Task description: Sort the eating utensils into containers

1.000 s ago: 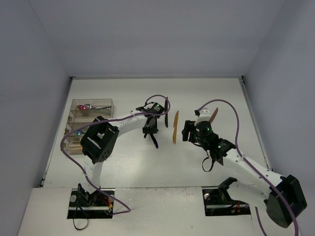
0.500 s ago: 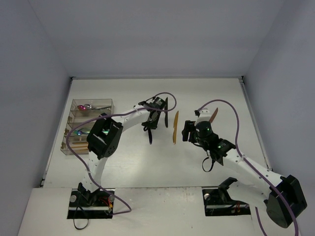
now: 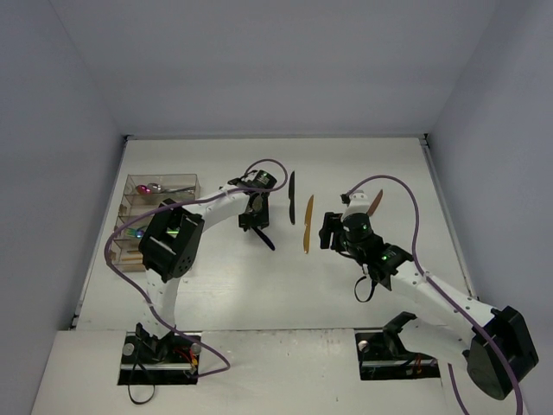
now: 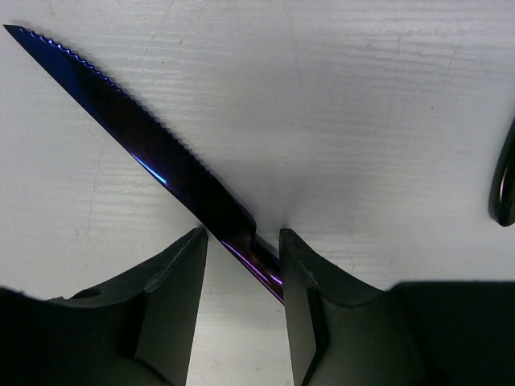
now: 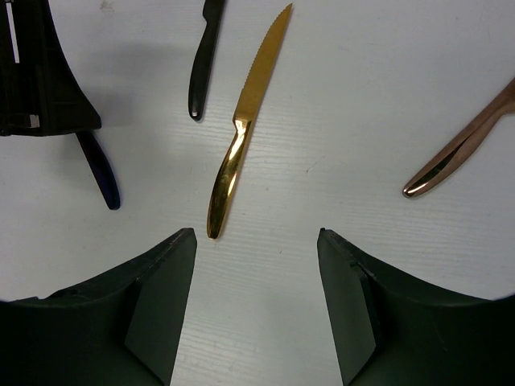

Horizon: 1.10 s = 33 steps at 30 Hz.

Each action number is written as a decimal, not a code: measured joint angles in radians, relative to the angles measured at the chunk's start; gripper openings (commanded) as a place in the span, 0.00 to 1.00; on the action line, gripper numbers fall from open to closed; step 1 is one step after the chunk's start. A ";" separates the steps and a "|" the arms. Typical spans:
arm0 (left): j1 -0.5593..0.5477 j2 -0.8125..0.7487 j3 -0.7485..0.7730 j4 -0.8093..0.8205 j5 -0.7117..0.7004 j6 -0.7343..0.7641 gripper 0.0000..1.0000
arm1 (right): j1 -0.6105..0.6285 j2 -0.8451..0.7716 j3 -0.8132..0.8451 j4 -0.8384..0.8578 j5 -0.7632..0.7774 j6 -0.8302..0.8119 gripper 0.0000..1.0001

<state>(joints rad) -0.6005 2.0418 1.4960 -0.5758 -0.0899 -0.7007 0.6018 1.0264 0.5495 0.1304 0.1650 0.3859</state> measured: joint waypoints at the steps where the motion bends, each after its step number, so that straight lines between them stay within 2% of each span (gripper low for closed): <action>1: -0.001 0.000 0.000 0.000 -0.002 -0.010 0.38 | 0.000 0.000 0.000 0.000 0.000 0.000 0.59; 8: -0.001 0.021 0.038 -0.028 0.001 0.004 0.37 | 0.000 -0.002 0.000 0.000 0.000 0.000 0.59; 19: 0.006 0.137 0.224 -0.025 0.056 0.257 0.38 | 0.000 -0.008 0.000 0.000 0.000 0.000 0.59; 25: 0.025 0.114 0.198 -0.021 0.063 0.266 0.39 | 0.000 -0.012 0.000 0.000 0.000 0.003 0.59; 33: 0.019 -0.048 0.077 -0.033 0.093 0.191 0.44 | 0.000 -0.012 0.000 0.000 0.000 0.005 0.59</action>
<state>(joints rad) -0.5816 1.9936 1.5727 -0.6092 0.0035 -0.5095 0.6018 1.0142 0.5495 0.1303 0.1646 0.3906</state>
